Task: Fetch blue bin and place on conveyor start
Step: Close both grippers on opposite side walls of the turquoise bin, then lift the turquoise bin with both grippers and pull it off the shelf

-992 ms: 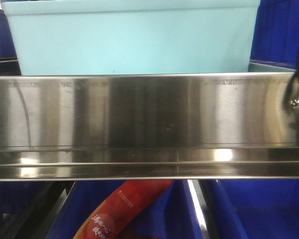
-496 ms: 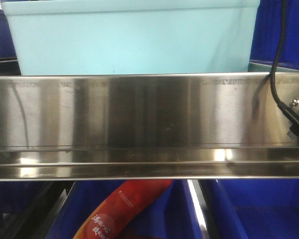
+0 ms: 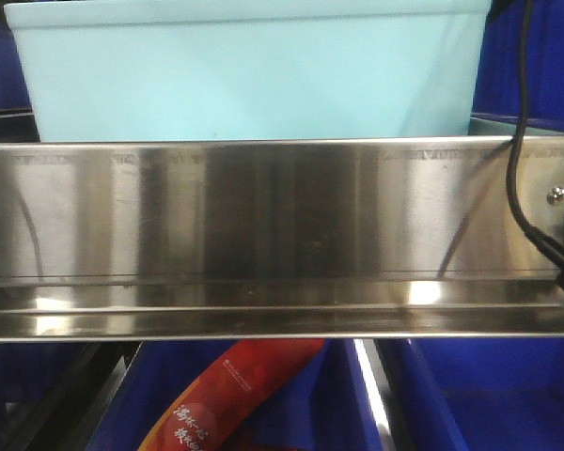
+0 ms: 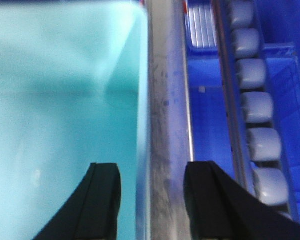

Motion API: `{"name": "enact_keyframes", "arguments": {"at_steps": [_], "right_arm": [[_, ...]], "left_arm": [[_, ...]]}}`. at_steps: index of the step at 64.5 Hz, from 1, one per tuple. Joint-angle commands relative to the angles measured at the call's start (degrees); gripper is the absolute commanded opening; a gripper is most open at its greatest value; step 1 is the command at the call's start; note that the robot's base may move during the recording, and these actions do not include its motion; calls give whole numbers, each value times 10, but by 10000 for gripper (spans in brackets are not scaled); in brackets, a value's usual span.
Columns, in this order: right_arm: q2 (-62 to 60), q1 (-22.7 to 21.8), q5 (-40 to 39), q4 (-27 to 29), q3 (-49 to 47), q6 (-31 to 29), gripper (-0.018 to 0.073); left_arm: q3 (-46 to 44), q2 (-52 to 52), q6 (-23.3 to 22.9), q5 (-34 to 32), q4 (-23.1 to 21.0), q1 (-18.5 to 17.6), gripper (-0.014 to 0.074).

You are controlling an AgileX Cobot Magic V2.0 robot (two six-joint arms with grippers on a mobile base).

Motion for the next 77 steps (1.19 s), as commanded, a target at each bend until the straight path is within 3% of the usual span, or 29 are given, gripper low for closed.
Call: {"name": "enact_keyframes", "arguments": {"at_steps": [1,77], "right_arm": [[4,-2,-7,-4,-6,-9,214],[2,-2,-18,-1,-6,-10,214]], "left_arm": [[-4,6,6,-6,-9,1,264],[-4,12,8,-9,-13,1,264]]}}
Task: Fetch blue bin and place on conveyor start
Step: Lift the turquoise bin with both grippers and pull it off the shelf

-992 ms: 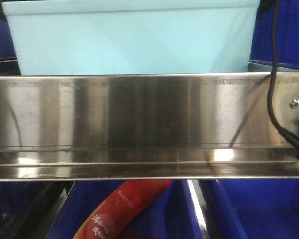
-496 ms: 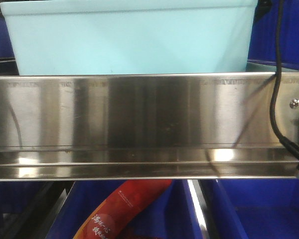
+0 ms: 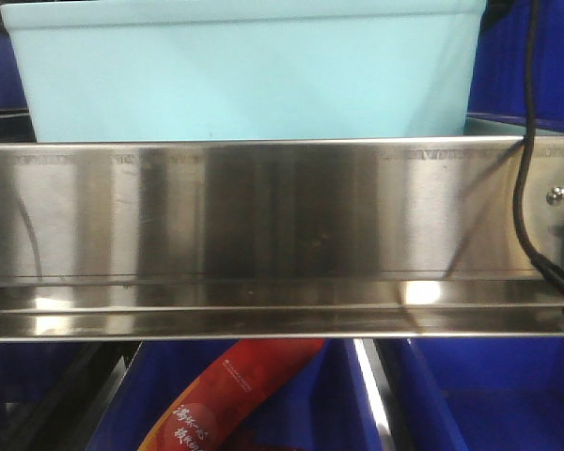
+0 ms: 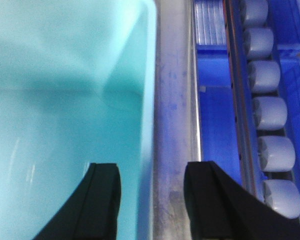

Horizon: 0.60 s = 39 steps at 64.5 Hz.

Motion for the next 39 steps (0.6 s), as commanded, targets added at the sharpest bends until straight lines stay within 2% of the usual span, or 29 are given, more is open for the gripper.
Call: {"name": "enact_keyframes", "arguments": {"at_steps": [1,39], "right_arm": [[-9,-2,-7,-2,-6,-5,214],[-9,-2,-9,-2,-6,-5,214]], "left_arm": [[-4,0,1,2,0,1,264],[-4,0,1,2,0,1,264]]}}
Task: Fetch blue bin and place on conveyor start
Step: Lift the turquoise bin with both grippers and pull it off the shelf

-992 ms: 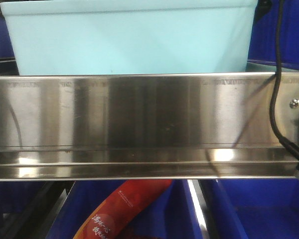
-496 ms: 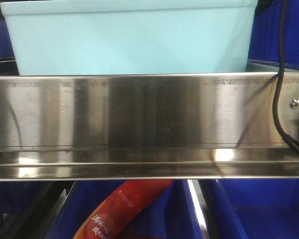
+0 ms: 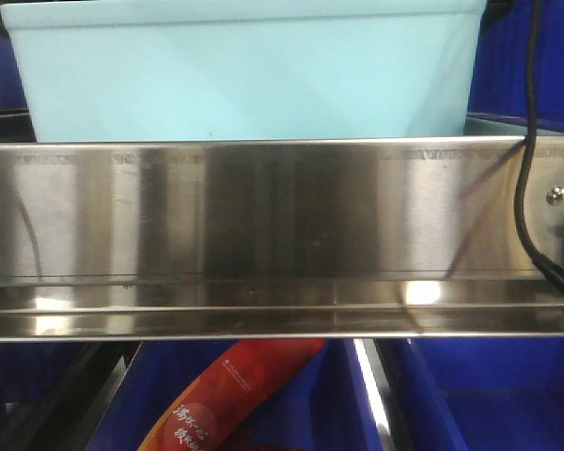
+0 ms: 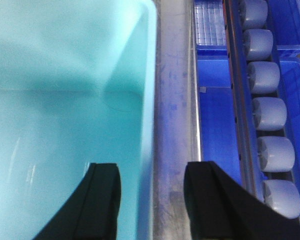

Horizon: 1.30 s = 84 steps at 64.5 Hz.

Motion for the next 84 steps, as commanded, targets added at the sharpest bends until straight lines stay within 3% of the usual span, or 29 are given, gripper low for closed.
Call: {"name": "enact_keyframes", "arguments": {"at_steps": [1,7,19,24,36,66,84], "right_arm": [[-9,-2,-9,-2,-6,-4,214],[-9,-2,-7,-2,-6,-4,207],[-9,2,-5,-2,-6,-4,94],[-9,7,-5,-2,-6,-4,39],[-9,9,-5,-2,-6,-4,-169],[-37,19,-8,-18,-6,19,-163],[-99,54,-8,-71,-6,61,-163]], "left_arm": [[-4,0,0,-1,0,1,264],[-4,0,0,-1,0,1,264],[-4,0,0,5,0,-1,246],[-4,0,0,5,0,-1,185],[-4,0,0,7,0,-1,-105],[-4,-42,-1,17,6,-7,-111],[-4,-114,-64,22,79,-51,-111]]}}
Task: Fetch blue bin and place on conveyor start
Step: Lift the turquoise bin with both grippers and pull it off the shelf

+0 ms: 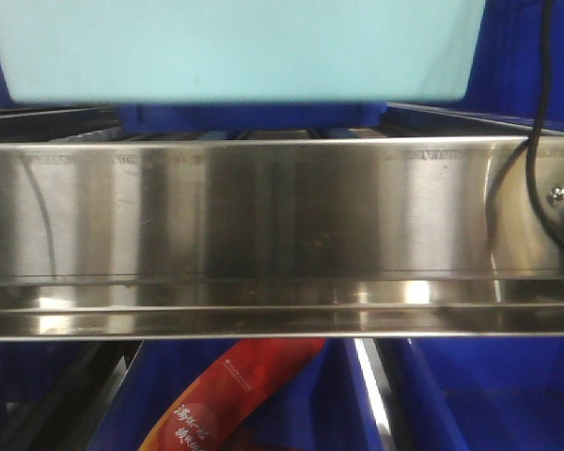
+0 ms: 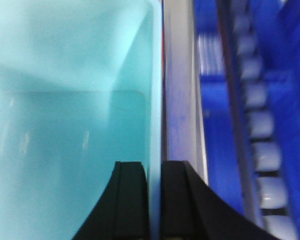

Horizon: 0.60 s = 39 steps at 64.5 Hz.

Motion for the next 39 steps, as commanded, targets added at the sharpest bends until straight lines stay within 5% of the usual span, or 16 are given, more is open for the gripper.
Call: {"name": "enact_keyframes", "arguments": {"at_steps": [1,39], "right_arm": [[-32,12,-9,-20,-6,8,-163],[-139,29,-18,-52,-6,14,-163]], "left_arm": [[-5,-35,-30,-6,31,-18,-111],[-36,-130,-25,-4,33,-38,-111]]}}
